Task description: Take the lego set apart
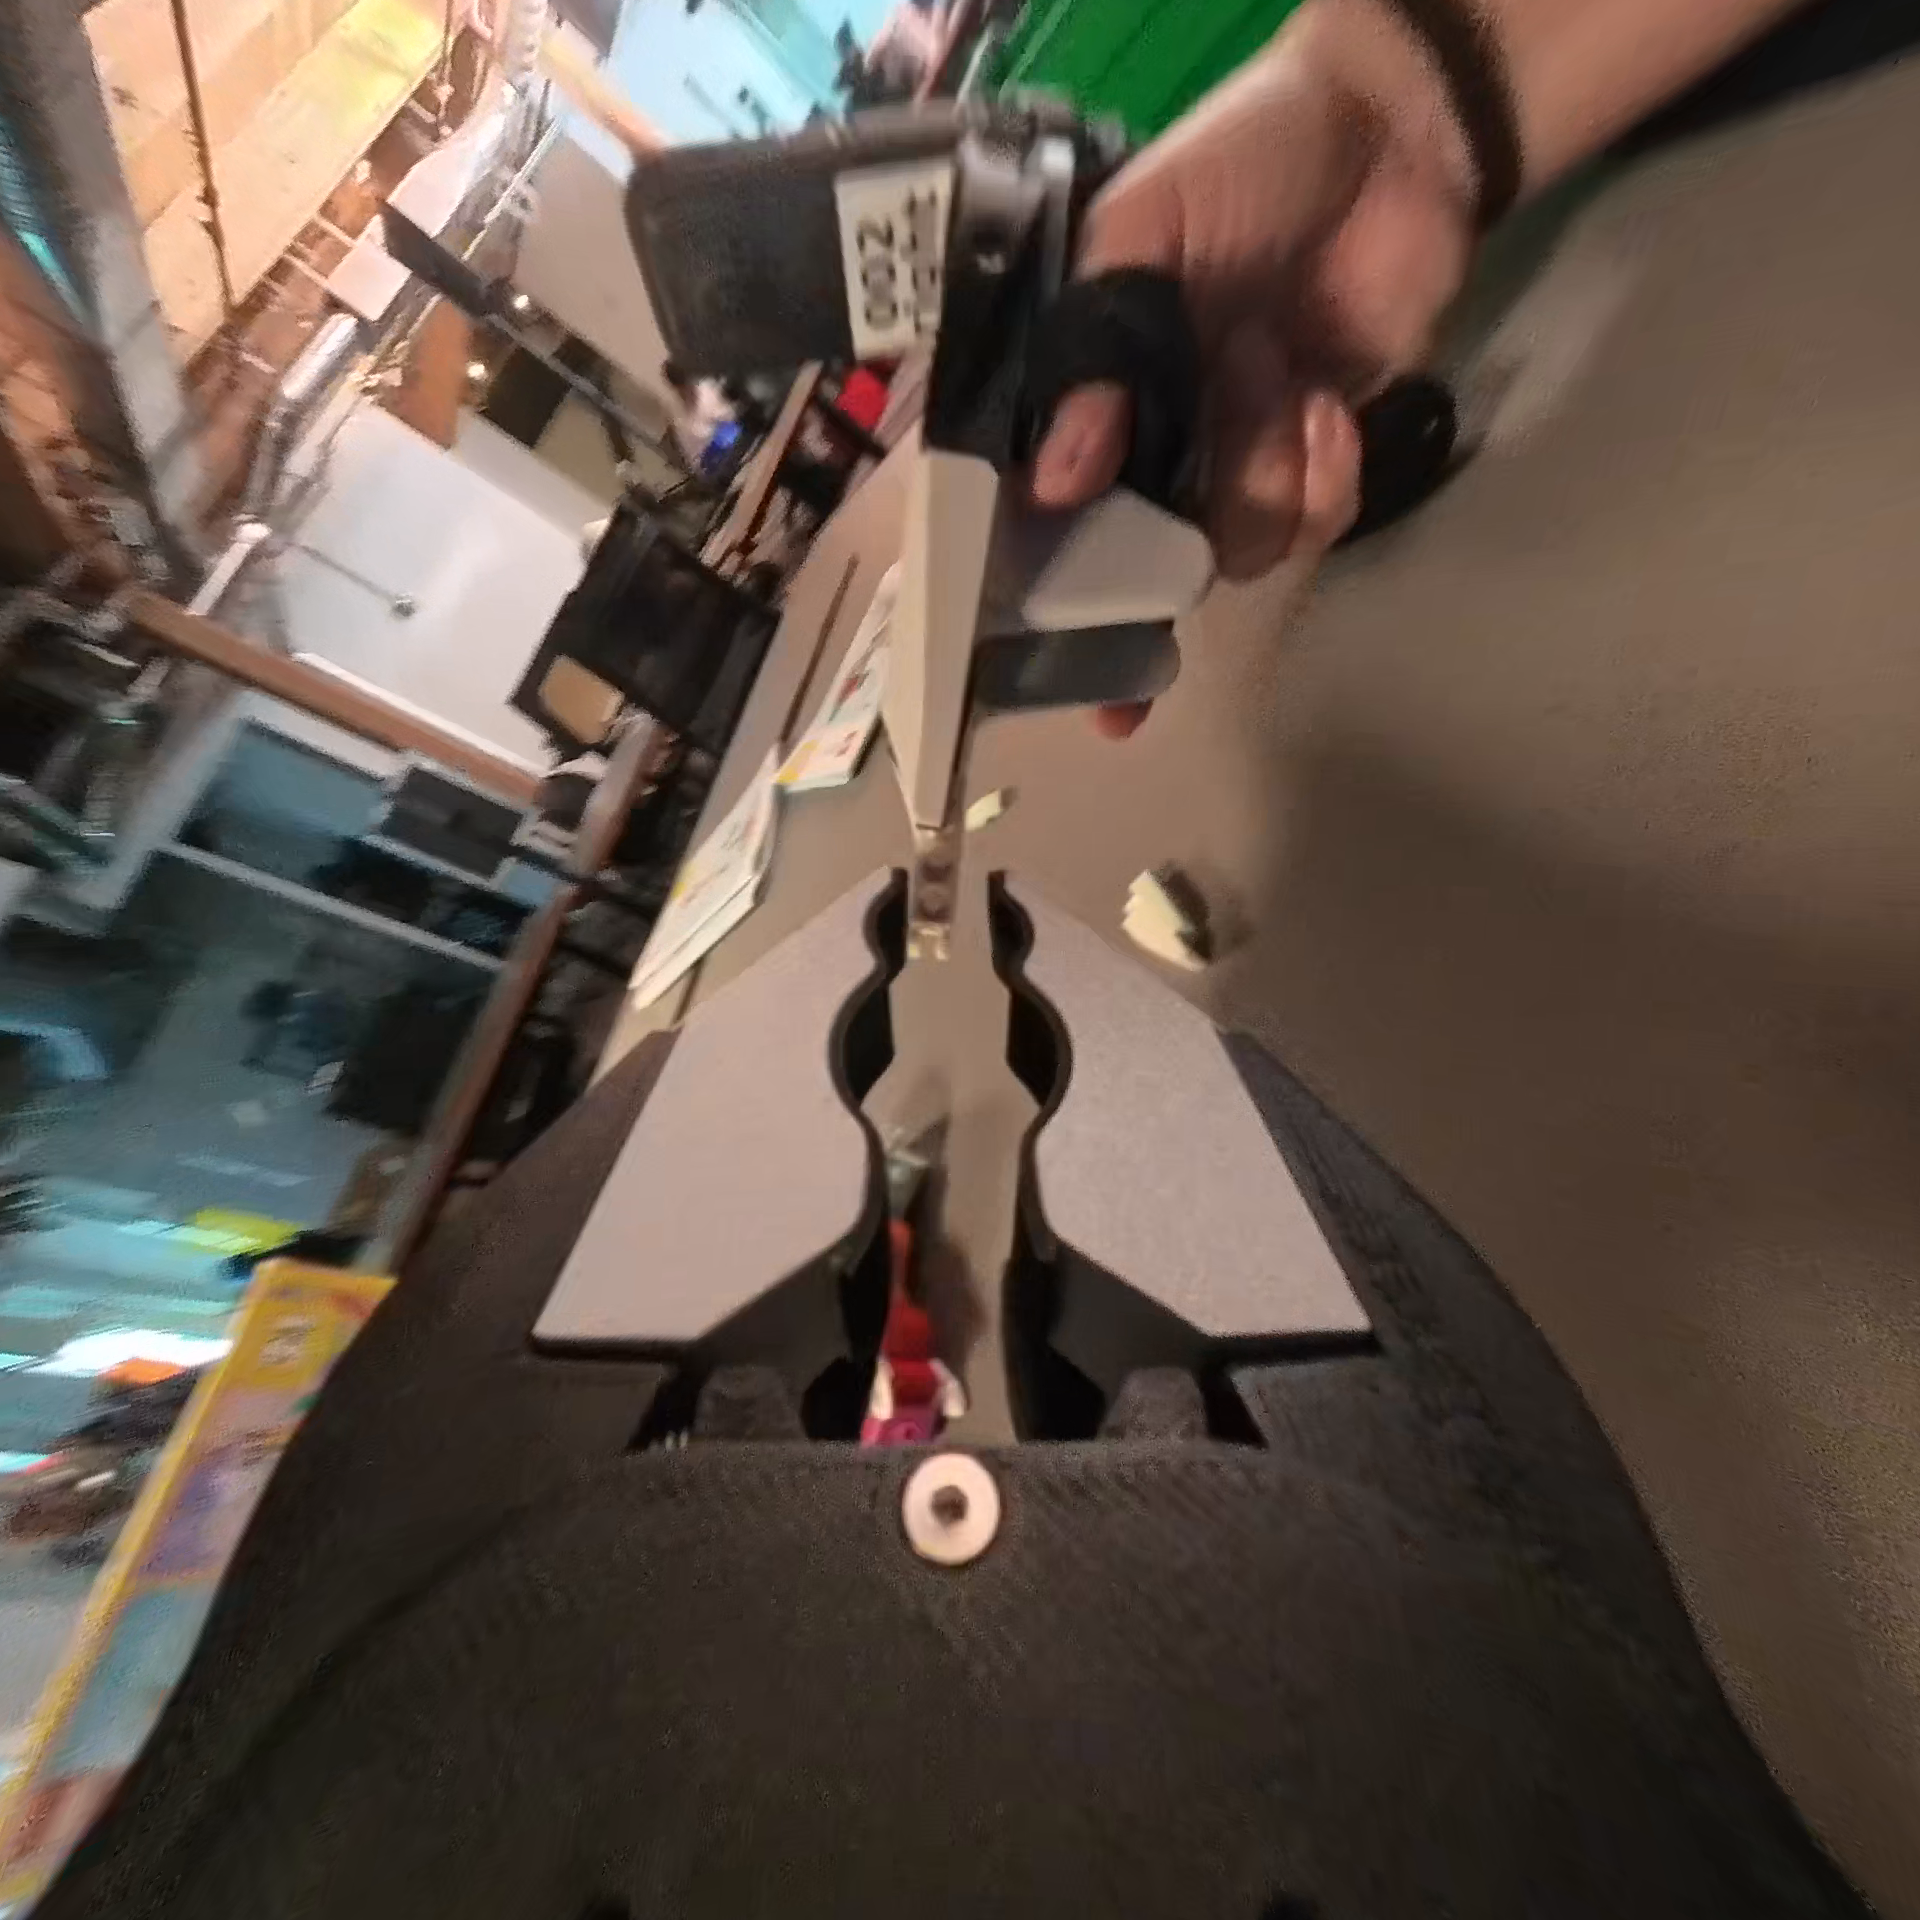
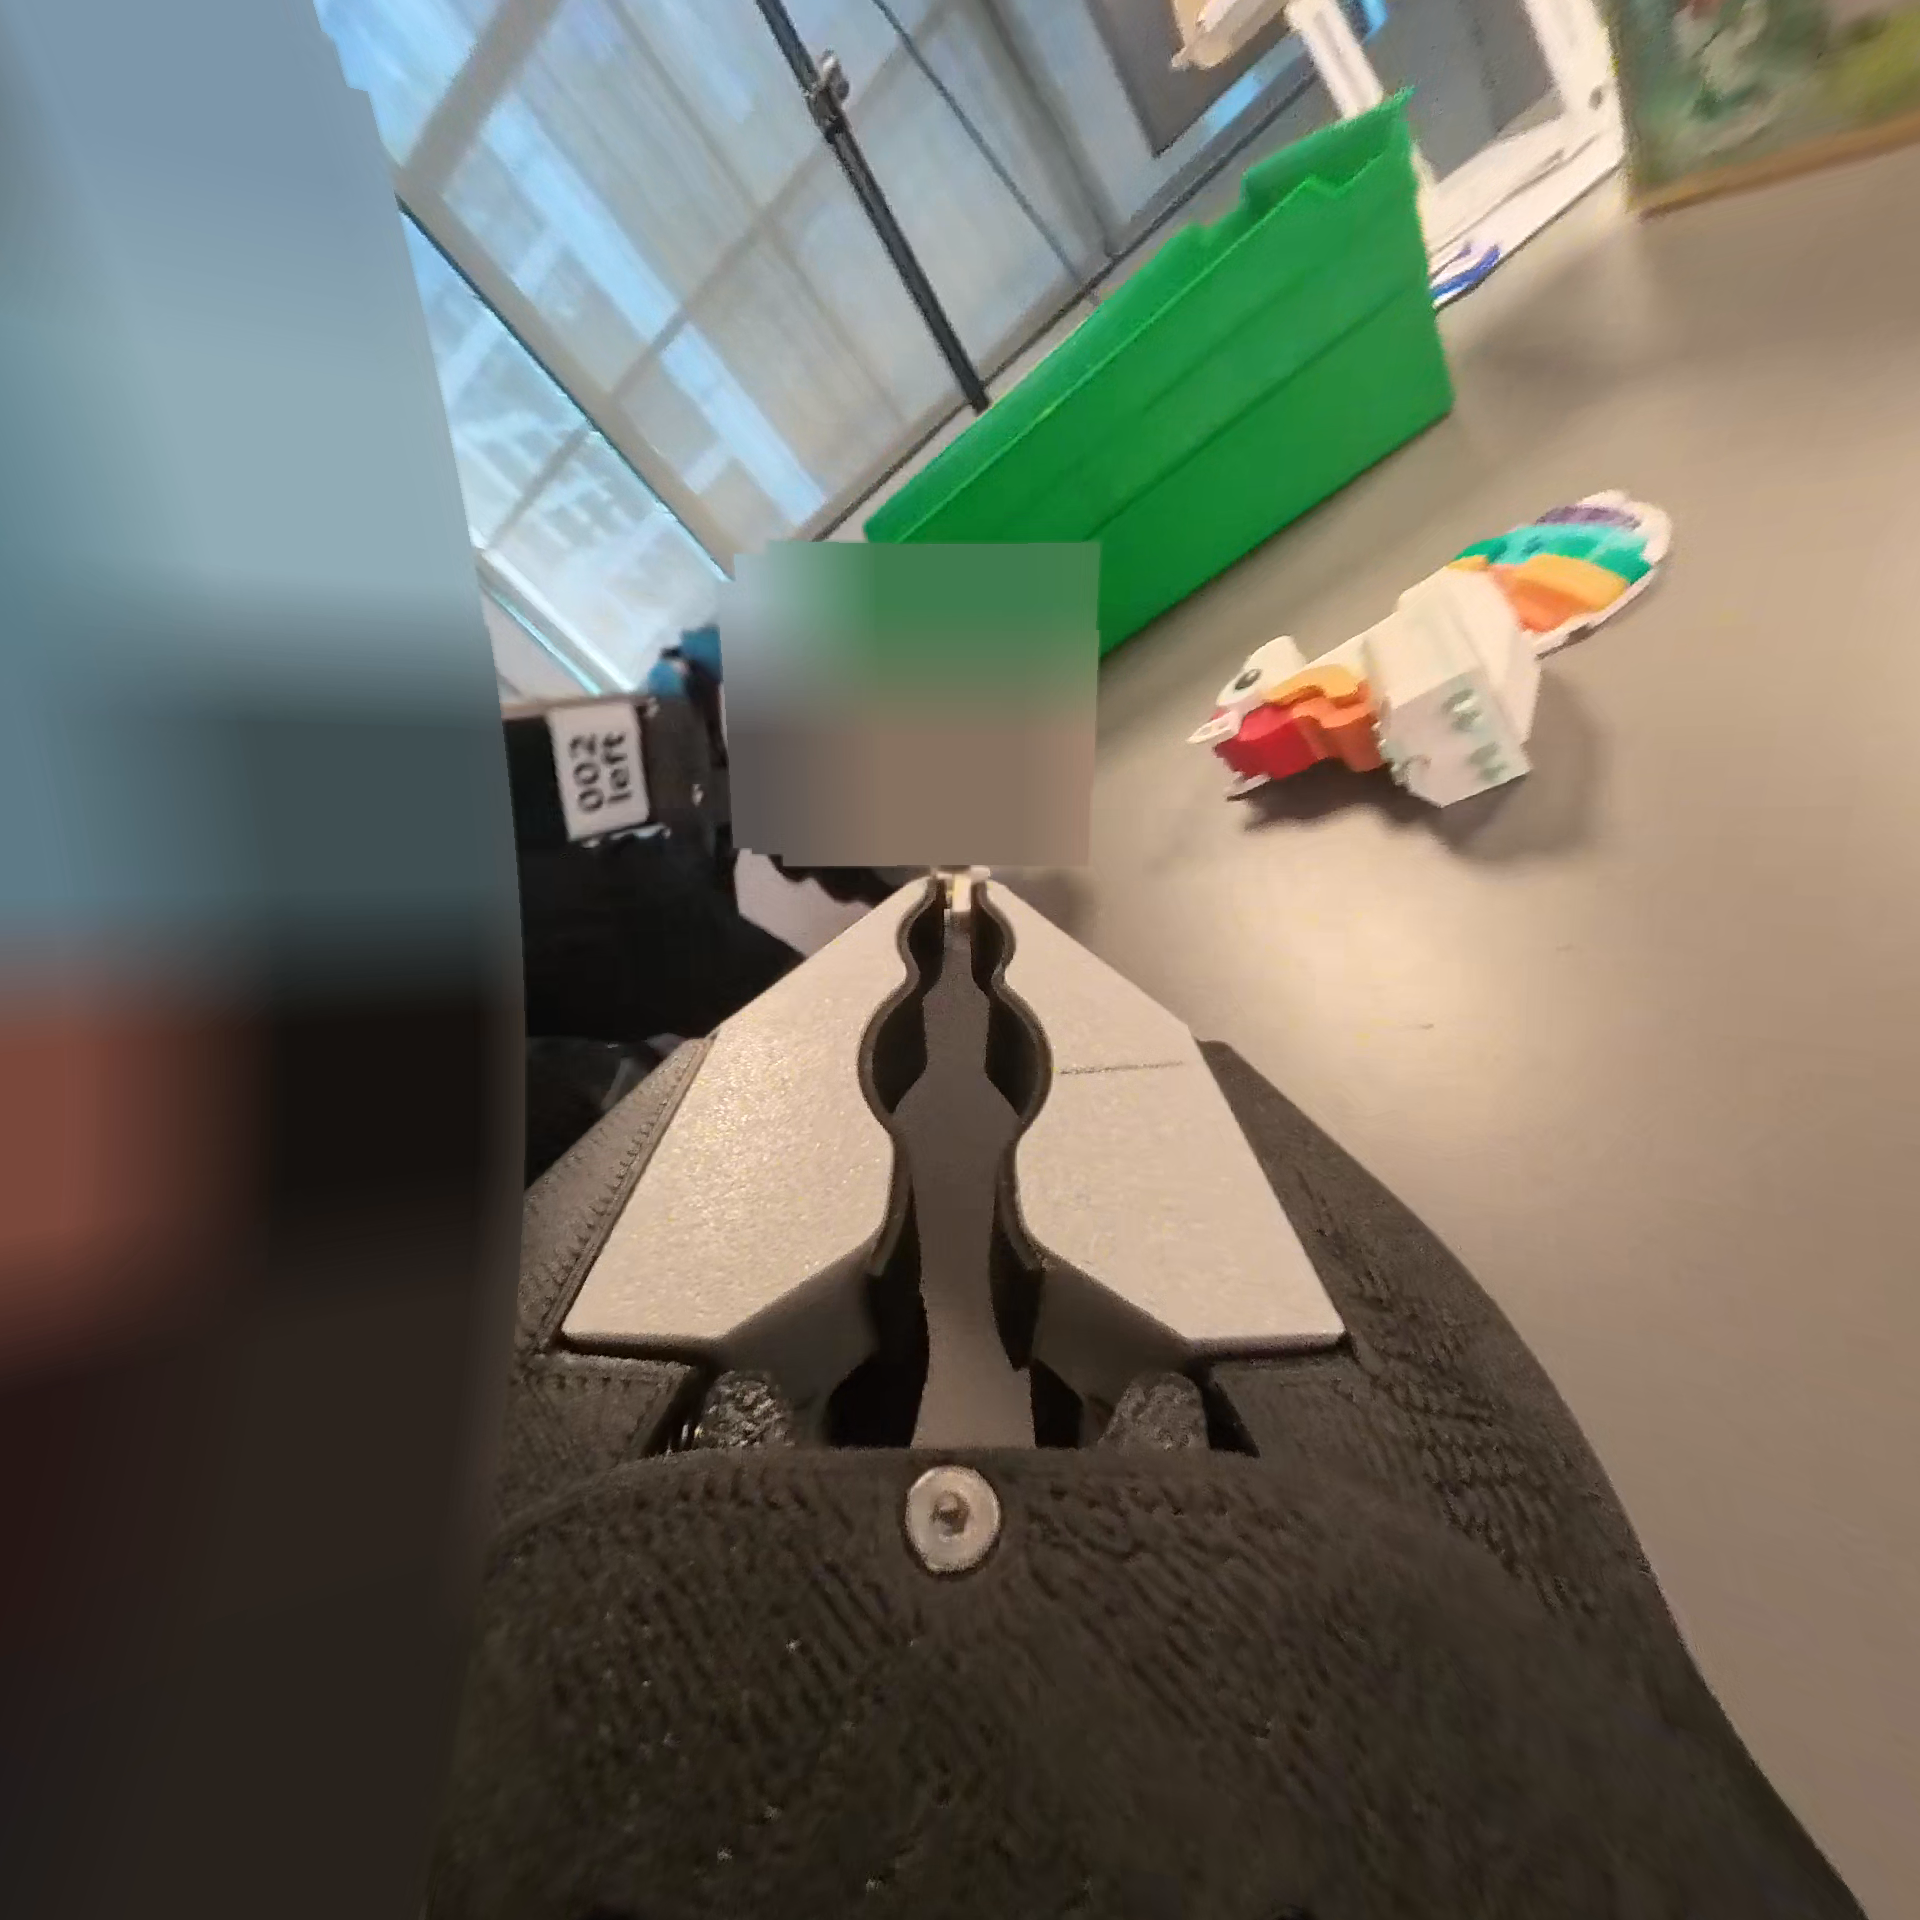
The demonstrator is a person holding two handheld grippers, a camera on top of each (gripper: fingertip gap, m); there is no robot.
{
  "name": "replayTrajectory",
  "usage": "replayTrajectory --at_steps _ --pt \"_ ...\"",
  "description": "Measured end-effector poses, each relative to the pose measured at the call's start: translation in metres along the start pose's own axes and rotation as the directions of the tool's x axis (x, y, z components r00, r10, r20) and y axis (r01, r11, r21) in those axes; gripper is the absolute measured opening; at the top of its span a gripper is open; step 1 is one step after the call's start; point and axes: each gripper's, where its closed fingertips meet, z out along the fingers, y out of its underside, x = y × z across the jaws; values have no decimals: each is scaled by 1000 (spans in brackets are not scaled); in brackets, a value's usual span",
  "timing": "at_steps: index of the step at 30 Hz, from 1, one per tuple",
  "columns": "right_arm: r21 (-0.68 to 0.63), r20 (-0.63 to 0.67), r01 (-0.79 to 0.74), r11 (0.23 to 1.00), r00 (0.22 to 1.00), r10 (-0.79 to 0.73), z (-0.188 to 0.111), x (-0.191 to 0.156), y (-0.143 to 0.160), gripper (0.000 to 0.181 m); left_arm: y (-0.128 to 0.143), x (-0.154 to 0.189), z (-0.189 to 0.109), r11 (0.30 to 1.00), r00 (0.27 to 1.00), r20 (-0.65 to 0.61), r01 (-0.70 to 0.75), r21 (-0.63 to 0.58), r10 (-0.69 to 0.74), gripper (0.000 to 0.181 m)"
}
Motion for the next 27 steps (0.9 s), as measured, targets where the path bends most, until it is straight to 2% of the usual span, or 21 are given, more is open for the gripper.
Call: replayTrajectory --at_steps 1,4,7,10,12,14,18,23,27 --pt "7 -31 24 1000 999 -24 0 2 -2 3 3 0 2 998 998 26 -47 -32 48 19" --pt "12 -101 82 997 992 -80 0 8 -4 3 6 -1 5 988 988 77 -124 -94 131 23" --pt "0 -132 107 994 985 -107 1 12 -2 3 10 -5 7 979 980 116 -147 -144 164 10" --pt "-13 -175 126 992 976 -126 2 19 0 3 18 -4 10 970 986 92 -117 -215 140 8" --pt "-5 -157 102 995 982 -102 3 18 0 3 17 -4 9 973 988 86 -112 -202 131 8" --pt "-18 -118 59 998 991 -61 3 16 4 13 16 -4 8 977 991 82 -92 -192 110 8" --pt "-24 -93 45 999 995 -47 4 14 6 7 12 -2 8 981 991 76 -95 -172 110 7" --pt "-17 -99 102 995 990 -103 5 10 2 3 7 -6 5 981 988 95 -102 -163 118 7" --pt "-17 -120 141 990 983 -142 7 11 2 3 9 -7 3 967 973 110 -180 -179 202 6"
